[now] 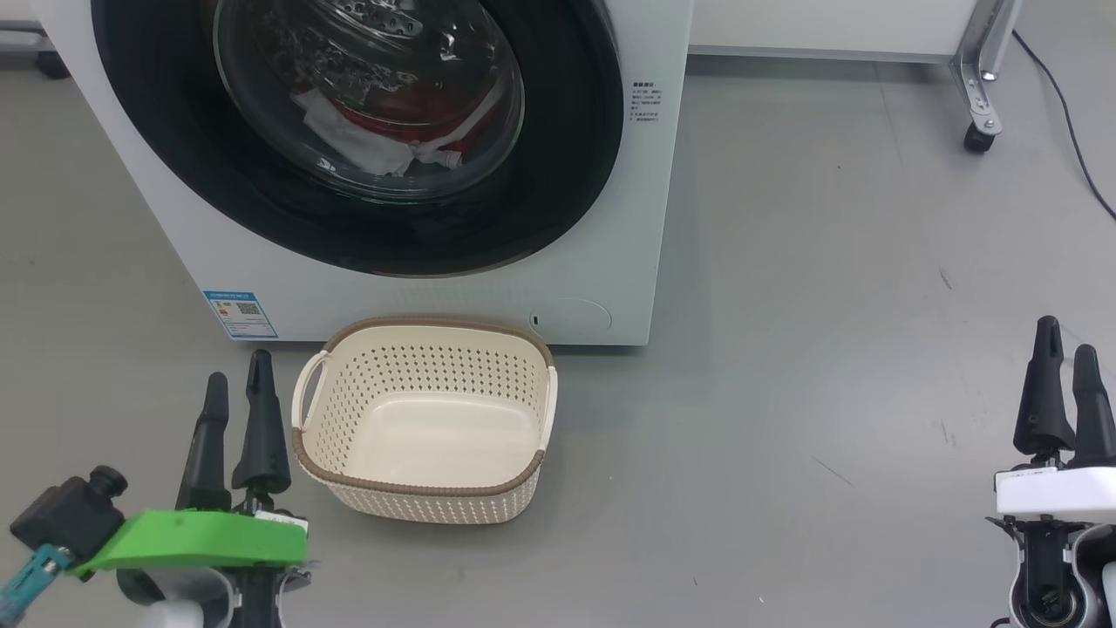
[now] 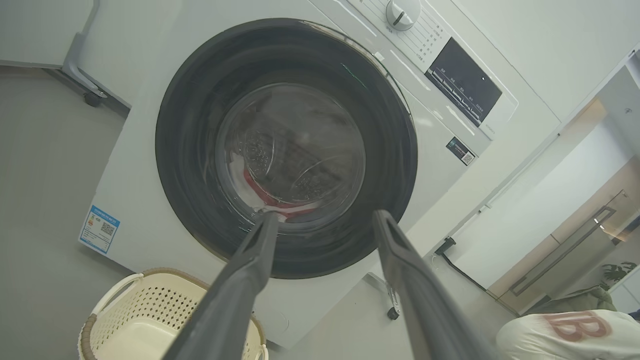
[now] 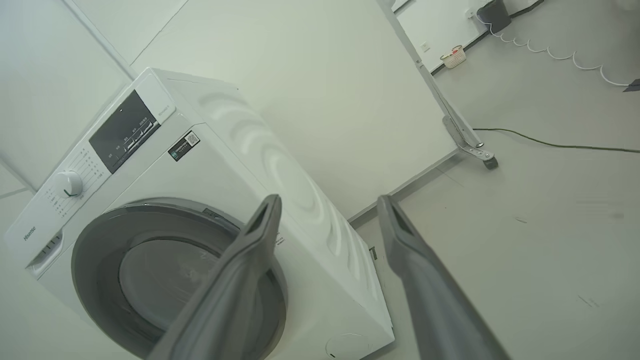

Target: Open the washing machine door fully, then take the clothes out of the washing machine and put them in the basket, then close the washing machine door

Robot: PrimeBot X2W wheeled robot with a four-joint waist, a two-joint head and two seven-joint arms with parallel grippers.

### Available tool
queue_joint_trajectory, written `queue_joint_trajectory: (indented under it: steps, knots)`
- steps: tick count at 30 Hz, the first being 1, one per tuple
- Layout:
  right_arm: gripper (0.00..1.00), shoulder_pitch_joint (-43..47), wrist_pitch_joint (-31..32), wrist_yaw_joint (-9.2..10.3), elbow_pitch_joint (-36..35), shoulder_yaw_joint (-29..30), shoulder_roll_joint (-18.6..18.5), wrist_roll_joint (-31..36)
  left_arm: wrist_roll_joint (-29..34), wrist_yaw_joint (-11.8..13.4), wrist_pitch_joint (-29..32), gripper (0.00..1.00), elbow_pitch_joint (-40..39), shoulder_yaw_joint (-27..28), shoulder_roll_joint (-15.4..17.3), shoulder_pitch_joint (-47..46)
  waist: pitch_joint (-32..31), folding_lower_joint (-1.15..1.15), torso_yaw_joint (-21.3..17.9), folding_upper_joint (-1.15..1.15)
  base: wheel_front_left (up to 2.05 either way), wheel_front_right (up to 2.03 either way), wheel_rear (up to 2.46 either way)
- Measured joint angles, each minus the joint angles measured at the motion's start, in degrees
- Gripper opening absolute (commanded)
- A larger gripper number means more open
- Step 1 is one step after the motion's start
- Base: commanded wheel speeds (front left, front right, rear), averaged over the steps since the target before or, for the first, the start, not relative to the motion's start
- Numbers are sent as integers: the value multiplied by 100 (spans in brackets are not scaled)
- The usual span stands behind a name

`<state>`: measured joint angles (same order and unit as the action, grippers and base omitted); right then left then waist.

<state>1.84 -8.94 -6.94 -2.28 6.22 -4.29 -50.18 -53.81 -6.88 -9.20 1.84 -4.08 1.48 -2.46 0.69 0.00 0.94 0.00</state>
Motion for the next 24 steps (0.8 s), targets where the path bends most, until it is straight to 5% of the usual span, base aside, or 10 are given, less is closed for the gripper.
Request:
queue_joint_trajectory:
  steps: [24]
  knots:
    - [100, 238, -488, 137, -14, -414, -138, 2407, 2919, 209, -458, 100, 182, -791, 51, 9, 99, 0, -25, 0, 0, 0, 0]
